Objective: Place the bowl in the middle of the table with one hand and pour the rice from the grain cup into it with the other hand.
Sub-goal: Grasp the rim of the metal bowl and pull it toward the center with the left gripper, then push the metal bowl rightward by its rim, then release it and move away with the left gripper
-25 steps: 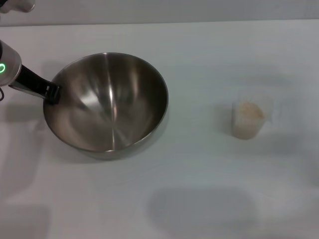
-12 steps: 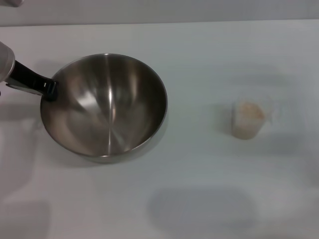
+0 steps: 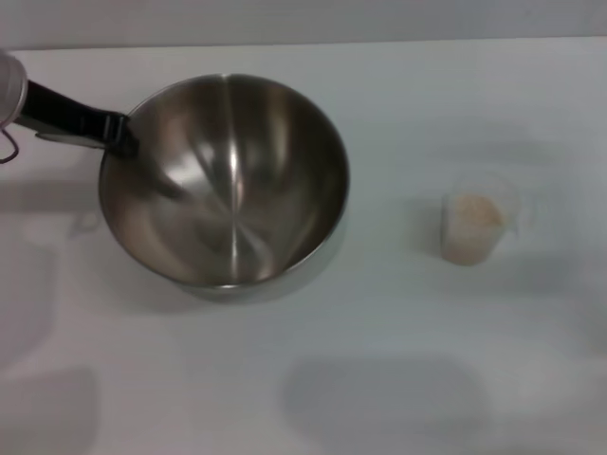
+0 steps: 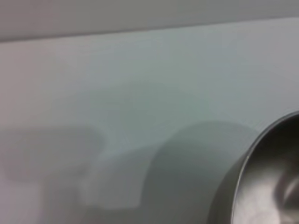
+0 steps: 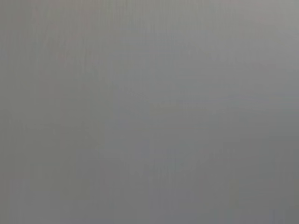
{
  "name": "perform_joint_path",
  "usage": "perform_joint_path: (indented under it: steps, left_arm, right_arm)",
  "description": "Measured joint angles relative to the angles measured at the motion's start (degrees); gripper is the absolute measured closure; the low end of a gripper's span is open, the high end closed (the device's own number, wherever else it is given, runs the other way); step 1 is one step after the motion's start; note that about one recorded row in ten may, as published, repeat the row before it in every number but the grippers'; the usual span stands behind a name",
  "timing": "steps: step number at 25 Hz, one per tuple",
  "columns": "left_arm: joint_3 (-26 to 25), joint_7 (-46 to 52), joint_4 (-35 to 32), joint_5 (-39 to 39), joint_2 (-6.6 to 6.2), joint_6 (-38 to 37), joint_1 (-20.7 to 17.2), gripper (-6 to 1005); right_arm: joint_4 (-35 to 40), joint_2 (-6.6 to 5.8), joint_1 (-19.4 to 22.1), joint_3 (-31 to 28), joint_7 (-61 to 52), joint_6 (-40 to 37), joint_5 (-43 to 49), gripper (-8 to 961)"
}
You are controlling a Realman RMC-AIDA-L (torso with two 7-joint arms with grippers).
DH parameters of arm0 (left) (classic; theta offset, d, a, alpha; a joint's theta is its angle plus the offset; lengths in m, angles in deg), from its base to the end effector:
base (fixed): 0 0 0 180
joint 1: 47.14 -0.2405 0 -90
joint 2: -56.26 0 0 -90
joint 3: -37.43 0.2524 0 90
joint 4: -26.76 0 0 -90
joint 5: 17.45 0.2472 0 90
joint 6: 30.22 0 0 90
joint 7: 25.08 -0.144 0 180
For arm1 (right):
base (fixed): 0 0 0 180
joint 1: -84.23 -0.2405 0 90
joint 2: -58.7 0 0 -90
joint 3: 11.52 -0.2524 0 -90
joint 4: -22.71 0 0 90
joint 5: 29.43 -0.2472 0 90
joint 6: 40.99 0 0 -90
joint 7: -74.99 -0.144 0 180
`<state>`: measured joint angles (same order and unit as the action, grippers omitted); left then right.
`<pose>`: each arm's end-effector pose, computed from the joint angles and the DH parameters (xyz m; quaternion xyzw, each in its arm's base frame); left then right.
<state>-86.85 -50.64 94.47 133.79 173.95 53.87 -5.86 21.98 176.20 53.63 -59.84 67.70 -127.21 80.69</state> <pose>-0.1980 0.4397 0.0698 -0.8256 -0.4987 0.0418 0.2606 0.3486 0.3561 0.0640 -0.5379 0.1264 0.3738 0.7450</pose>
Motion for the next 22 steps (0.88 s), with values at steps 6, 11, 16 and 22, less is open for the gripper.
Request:
perform_joint_path:
  steps: [6,11,16,22]
  left_arm:
    - [1.2,0.1,-0.9,-1.6,0.5,-0.9,2.7,958]
    - [4.4,0.4,-2.1,-4.6,0.66,-2.7,4.9,958]
    - [6.3,0.7,-5.7,-5.5,0.69,-5.7,7.0,958]
    - [8.3,0.2,-12.2,-5.9,0.7,-9.9,9.9,959]
  right_arm:
    - [-0.1,0.0,-0.1,0.0,0.0,0.0,0.0,272]
    - [-0.1,0.0,-0.1,0.0,0.0,0.0,0.0,273]
    - [-0.2,0.0,0.1,0.0,0.0,-1.3,0.0,273]
    - [-0.1,0.07,0.3,0.0,-0.3,-2.0,0.0,272]
